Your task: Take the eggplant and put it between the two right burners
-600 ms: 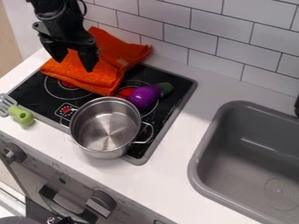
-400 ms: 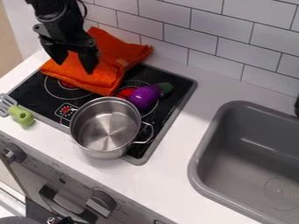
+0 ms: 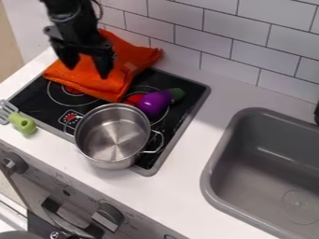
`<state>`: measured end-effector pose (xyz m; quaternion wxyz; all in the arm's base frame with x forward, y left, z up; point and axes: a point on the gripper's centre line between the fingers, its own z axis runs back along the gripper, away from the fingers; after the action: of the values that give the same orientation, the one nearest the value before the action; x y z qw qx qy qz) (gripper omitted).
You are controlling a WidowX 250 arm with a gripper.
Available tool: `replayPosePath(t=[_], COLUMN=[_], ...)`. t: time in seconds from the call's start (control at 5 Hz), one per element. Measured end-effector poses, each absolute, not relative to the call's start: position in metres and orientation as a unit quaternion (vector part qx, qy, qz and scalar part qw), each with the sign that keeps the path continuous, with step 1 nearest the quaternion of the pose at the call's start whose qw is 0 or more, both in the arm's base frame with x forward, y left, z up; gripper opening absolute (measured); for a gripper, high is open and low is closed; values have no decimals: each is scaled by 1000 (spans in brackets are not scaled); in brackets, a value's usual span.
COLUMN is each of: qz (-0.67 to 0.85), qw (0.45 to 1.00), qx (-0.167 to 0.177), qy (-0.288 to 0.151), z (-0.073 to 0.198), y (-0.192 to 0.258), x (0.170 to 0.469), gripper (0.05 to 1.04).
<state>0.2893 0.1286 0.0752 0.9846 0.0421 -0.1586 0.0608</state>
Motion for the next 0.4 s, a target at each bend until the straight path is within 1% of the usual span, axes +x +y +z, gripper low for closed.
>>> replayPosePath(t=[0.4], qz=[-7], qw=[987], qx=[14], qy=[-163], z=[72], y=[90], x=[300], gripper=[997])
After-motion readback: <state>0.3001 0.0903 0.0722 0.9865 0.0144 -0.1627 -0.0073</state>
